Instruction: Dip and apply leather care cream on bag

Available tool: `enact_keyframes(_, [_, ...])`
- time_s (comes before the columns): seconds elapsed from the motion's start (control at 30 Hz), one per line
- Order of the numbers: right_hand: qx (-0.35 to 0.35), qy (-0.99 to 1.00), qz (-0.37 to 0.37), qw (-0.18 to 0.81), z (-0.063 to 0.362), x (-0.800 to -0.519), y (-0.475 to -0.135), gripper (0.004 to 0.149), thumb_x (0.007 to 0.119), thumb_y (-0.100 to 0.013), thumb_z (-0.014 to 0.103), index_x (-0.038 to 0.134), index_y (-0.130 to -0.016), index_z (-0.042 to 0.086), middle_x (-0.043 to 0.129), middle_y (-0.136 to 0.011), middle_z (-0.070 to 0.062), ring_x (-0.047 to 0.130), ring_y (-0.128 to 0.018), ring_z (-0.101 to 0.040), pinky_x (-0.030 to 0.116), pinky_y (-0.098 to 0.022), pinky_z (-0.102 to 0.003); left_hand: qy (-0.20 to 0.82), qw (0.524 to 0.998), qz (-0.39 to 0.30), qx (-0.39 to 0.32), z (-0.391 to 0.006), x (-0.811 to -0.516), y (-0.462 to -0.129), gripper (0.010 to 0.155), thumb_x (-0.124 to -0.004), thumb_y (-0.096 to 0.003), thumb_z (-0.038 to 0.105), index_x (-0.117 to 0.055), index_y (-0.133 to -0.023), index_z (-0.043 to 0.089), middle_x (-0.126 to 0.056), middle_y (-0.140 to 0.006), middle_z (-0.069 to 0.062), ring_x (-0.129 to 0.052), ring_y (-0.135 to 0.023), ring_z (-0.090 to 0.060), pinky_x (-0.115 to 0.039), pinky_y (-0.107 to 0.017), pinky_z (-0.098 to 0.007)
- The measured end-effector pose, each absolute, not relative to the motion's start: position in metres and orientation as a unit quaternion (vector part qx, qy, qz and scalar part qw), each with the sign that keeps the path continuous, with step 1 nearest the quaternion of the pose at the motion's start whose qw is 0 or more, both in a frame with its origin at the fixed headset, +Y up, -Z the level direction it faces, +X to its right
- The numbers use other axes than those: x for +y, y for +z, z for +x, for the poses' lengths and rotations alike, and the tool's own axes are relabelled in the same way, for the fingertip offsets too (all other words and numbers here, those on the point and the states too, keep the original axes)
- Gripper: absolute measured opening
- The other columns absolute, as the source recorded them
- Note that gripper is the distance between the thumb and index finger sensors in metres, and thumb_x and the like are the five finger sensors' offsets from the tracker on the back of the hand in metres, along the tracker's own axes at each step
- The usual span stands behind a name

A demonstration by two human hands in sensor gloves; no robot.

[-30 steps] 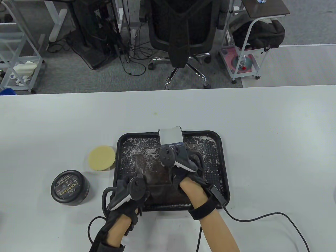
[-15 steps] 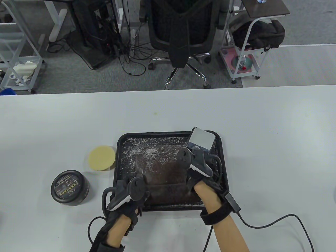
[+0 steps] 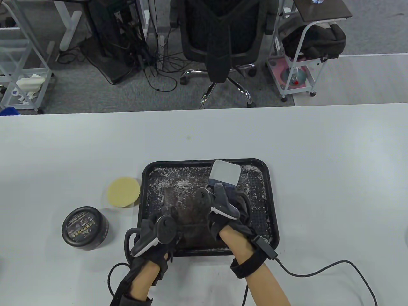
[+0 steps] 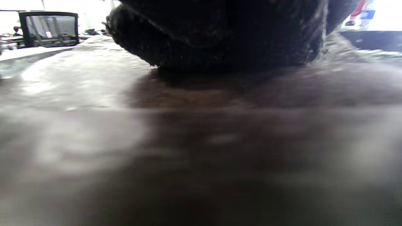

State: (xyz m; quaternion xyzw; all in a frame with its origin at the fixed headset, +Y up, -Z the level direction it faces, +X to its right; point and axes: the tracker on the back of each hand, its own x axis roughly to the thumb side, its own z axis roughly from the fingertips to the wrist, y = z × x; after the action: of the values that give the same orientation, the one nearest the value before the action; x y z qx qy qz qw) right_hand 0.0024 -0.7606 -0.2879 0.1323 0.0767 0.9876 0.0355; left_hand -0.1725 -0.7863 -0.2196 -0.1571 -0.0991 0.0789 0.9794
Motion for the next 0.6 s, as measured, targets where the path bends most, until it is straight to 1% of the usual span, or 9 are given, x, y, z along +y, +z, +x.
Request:
enact_keyframes(0.2, [0.076, 0.982, 0.166, 0.048, -0.033, -0.764, -0.282, 0.051, 0.078, -0.048, 0.005, 0.072, -0.098, 0.014, 0.067, -0.099, -0.031, 0.07, -0.087, -0.062, 0.062, -0.06, -0.069, 0.083, 0.98, -0.153, -0.1, -0.173, -0.787, -0.22, 0.092, -0.073, -0.0478, 0.053, -0.024, -0.107, 0.004, -0.052, -0.109, -0.023, -0.061, -0.097, -0.046, -0.069, -0.062, -0.048])
enact_keyframes(0.37, [0.073, 0.97, 0.21, 0.103, -0.056, -0.765, -0.276, 0.051, 0.077, -0.049, 0.005, 0.071, -0.098, 0.016, 0.066, -0.102, -0.028, 0.067, -0.089, -0.062, 0.06, -0.062, -0.069, 0.083, 0.98, -0.151, -0.099, -0.174, -0.787, -0.219, 0.097, -0.073, -0.0477, 0.054, -0.015, -0.105, 0.001, -0.052, -0.109, -0.023, -0.061, -0.097, -0.046, -0.069, -0.062, -0.047])
enact_keyframes(0.47, [0.083, 0.955, 0.248, 0.143, -0.061, -0.766, -0.272, 0.051, 0.077, -0.049, 0.004, 0.072, -0.098, 0.02, 0.065, -0.104, -0.024, 0.063, -0.093, -0.059, 0.056, -0.065, -0.068, 0.086, 0.981, -0.142, -0.098, -0.174, -0.787, -0.218, 0.099, -0.073, -0.0475, 0.053, -0.013, -0.102, -0.003, -0.052, -0.108, -0.024, -0.061, -0.097, -0.047, -0.069, -0.062, -0.048])
enact_keyframes(0.6, [0.09, 0.951, 0.253, 0.153, -0.055, -0.768, -0.273, 0.051, 0.078, -0.049, 0.005, 0.073, -0.097, 0.023, 0.064, -0.106, -0.02, 0.06, -0.096, -0.056, 0.054, -0.067, -0.067, 0.083, 0.981, -0.147, -0.098, -0.174, -0.787, -0.218, 0.1, -0.073, -0.0477, 0.053, -0.011, -0.102, -0.002, -0.052, -0.108, -0.023, -0.061, -0.097, -0.046, -0.069, -0.062, -0.048])
